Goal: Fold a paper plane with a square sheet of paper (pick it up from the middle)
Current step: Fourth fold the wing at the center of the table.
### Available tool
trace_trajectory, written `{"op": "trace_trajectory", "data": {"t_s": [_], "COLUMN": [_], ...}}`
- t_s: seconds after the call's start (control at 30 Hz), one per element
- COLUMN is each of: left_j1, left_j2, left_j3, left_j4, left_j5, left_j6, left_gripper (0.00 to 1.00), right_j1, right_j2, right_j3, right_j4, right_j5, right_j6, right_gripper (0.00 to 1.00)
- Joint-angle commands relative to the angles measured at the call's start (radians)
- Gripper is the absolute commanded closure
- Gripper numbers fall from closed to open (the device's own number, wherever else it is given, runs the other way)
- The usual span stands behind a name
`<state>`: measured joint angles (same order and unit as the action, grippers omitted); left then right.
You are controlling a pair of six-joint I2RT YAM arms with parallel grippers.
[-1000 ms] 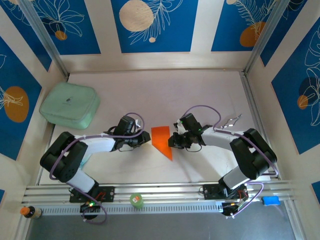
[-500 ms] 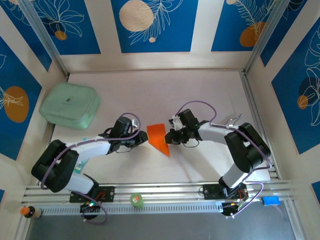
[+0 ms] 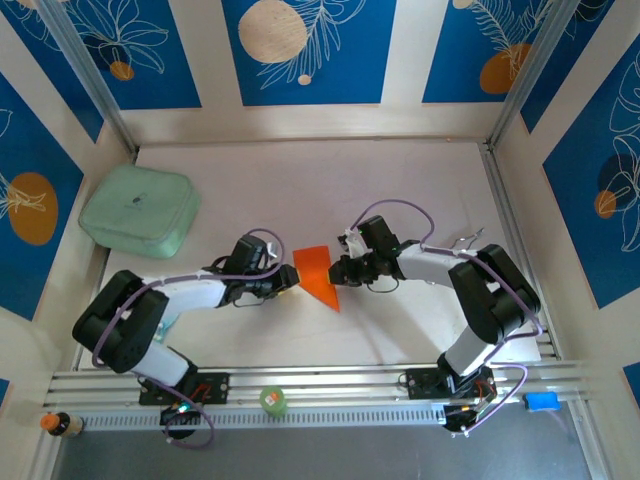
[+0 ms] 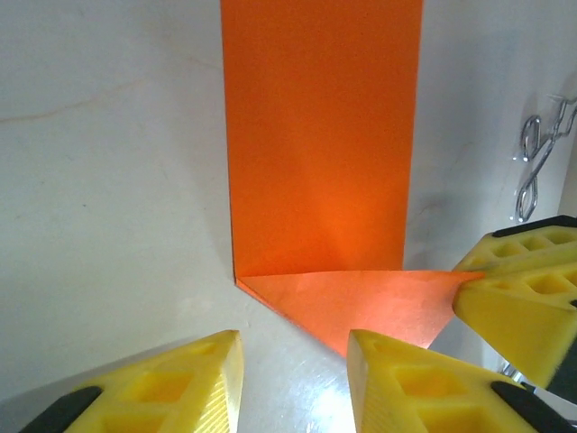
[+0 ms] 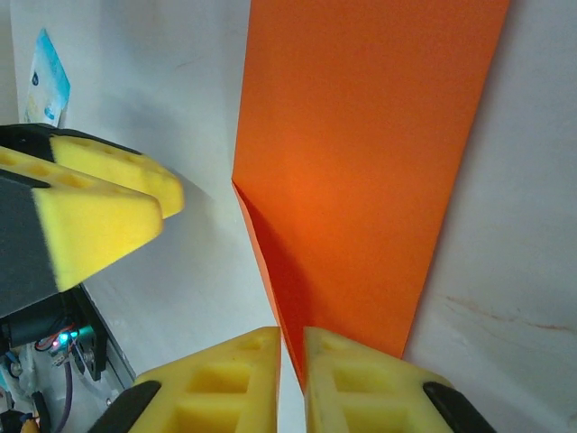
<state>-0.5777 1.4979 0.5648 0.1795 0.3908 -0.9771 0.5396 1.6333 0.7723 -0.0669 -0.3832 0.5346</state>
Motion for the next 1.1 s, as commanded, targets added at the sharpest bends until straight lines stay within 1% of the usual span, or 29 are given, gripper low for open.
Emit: {"op": "trace_trajectory", "data": {"t_s": [0.0,0.2,0.33,0.47,0.8,1.07], "left_j1": [0.016,0.027,0.034,0.044,0.053,0.055], "left_j2": [0.023,0.038,0.050,0.066,0.111,0.120], "left_j3": [0.031,0.036,0.043,0.052,0.068,0.071], "left_j4": [0.034,0.043,0.046,0.057,0.113,0.110], "left_j5": [0.032,0.042,0.054,0.071,0.107,0.095], "left_j6": [-0.012,-0.015,-0.014,-0.015,-0.039,-0.038], "left_gripper": [0.65,0.64,0.63,0.60,0.55,0.51], "right_j1": [-0.010,-0.016,-0.025,-0.042,-0.074,-0.087], "right_j2": [0.022,0.036,0.033,0.019,-0.021,-0.029], "right_j3": [-0.010,-0.013,-0.024,-0.046,-0.082,-0.097], "right_j4": [0.008,0.021,0.044,0.090,0.144,0.166], "right_j5": [-0.038,-0.051,-0.071,-0.117,-0.170,-0.186], "right_j6": [-0.004,0.001,0.010,0.031,0.059,0.070], "right_gripper": [0.85,0.83,0.90,0.93,0.96,0.96]}}
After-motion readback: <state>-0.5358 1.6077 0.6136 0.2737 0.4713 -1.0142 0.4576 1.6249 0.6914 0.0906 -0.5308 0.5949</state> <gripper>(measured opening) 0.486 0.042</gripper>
